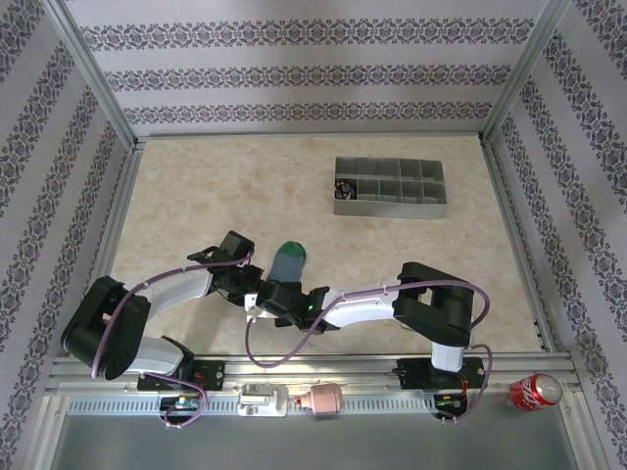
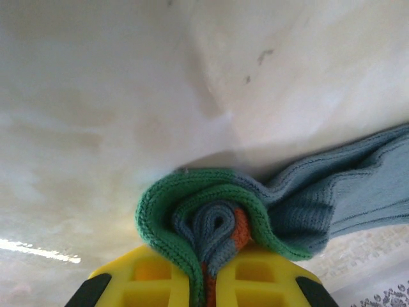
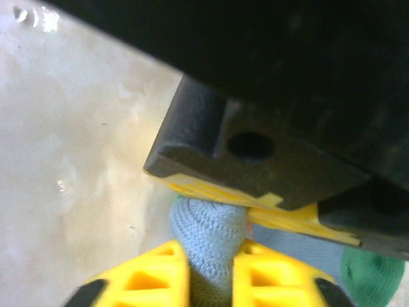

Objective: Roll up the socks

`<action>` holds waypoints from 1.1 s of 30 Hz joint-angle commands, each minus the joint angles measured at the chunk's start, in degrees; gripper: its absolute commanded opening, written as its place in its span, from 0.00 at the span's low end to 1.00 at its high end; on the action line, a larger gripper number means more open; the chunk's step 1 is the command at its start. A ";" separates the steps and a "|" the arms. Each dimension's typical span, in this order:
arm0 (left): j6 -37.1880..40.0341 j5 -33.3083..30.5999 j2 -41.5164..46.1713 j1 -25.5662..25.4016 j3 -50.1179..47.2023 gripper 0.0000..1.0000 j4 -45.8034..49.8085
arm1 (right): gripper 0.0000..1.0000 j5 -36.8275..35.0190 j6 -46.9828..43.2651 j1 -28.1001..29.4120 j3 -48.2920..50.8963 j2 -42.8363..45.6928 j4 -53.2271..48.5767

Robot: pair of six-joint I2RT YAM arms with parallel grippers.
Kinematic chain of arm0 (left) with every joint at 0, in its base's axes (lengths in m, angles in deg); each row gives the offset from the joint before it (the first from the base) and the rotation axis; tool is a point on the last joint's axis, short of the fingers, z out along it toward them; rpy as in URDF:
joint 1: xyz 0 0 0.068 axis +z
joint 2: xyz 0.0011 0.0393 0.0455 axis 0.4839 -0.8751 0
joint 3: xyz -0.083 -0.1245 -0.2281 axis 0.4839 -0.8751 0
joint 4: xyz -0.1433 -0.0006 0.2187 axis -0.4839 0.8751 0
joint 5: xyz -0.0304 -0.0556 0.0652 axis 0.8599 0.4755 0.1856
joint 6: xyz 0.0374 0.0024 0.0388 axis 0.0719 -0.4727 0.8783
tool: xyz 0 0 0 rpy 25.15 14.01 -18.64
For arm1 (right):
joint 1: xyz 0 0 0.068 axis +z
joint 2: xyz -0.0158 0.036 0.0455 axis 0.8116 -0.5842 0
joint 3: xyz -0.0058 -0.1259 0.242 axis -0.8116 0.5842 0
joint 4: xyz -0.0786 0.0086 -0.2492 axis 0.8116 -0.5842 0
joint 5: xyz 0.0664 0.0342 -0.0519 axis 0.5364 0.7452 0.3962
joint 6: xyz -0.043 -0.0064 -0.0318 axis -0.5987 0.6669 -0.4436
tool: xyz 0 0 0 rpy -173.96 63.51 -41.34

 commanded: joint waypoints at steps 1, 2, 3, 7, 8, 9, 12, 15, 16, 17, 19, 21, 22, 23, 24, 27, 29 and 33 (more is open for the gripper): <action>-2.55 -1.52 0.40 -0.75 -3.03 0.00 5.37 | 0.00 0.85 3.80 -1.68 -1.62 -1.72 -2.41; -3.06 -1.63 1.27 -0.77 -3.38 0.03 4.88 | 0.00 1.77 4.78 -1.99 -1.10 -1.42 -3.12; -3.88 -1.62 2.36 -0.70 -4.03 0.12 3.69 | 0.00 2.82 6.01 -2.41 -0.28 -0.92 -3.55; -8.23 -0.74 6.99 -0.23 -6.69 0.43 -0.26 | 0.00 12.24 10.40 -5.54 3.55 1.60 -5.04; -8.52 -0.88 8.13 0.02 -6.92 0.47 -0.23 | 0.00 15.01 11.30 -6.51 4.29 2.18 -5.08; -8.88 -1.16 9.47 0.37 -6.91 0.53 0.11 | 0.00 18.78 12.29 -7.73 4.88 2.40 -5.54; -9.31 -1.84 12.64 1.52 -7.44 0.64 -0.80 | 0.00 28.04 14.80 -11.17 5.68 2.08 -6.72; -8.79 -0.44 13.76 2.89 -7.76 0.69 -1.31 | 0.00 33.57 16.52 -13.62 6.31 1.80 -6.44; -8.04 -0.60 14.21 3.43 -7.53 0.70 -0.53 | 0.00 34.77 16.94 -14.40 6.47 1.64 -6.53; -7.52 -0.87 14.66 3.68 -7.48 0.71 -0.07 | 0.00 35.82 17.22 -14.95 6.50 1.55 -6.52; -6.81 -1.69 15.76 4.04 -7.50 0.72 0.43 | 0.00 38.20 17.65 -16.20 6.50 1.08 -6.87; -5.60 -2.35 16.52 4.38 -7.19 0.72 0.76 | 0.00 39.95 17.87 -17.12 6.50 0.86 -6.98; -4.38 -2.82 16.81 4.47 -6.81 0.73 1.00 | 0.00 40.68 18.01 -17.70 6.50 0.76 -7.15; -3.30 -3.23 16.94 4.48 -6.57 0.72 1.05 | 0.00 41.16 18.18 -18.13 6.50 0.80 -7.21; -2.03 -3.39 17.00 4.43 -6.28 0.70 0.74 | 0.00 42.37 18.40 -18.79 6.53 0.68 -7.37; 2.51 -2.85 16.24 4.40 -4.88 0.64 0.57 | 0.00 45.79 19.40 -21.14 6.41 0.16 -8.05; 5.09 -1.85 15.46 3.93 -4.29 0.60 -1.31 | 0.00 47.98 20.10 -22.59 6.00 -0.61 -8.78; 5.41 -0.76 13.72 1.67 -5.47 0.54 -7.90 | 0.00 52.96 21.58 -25.58 4.43 -3.03 -10.92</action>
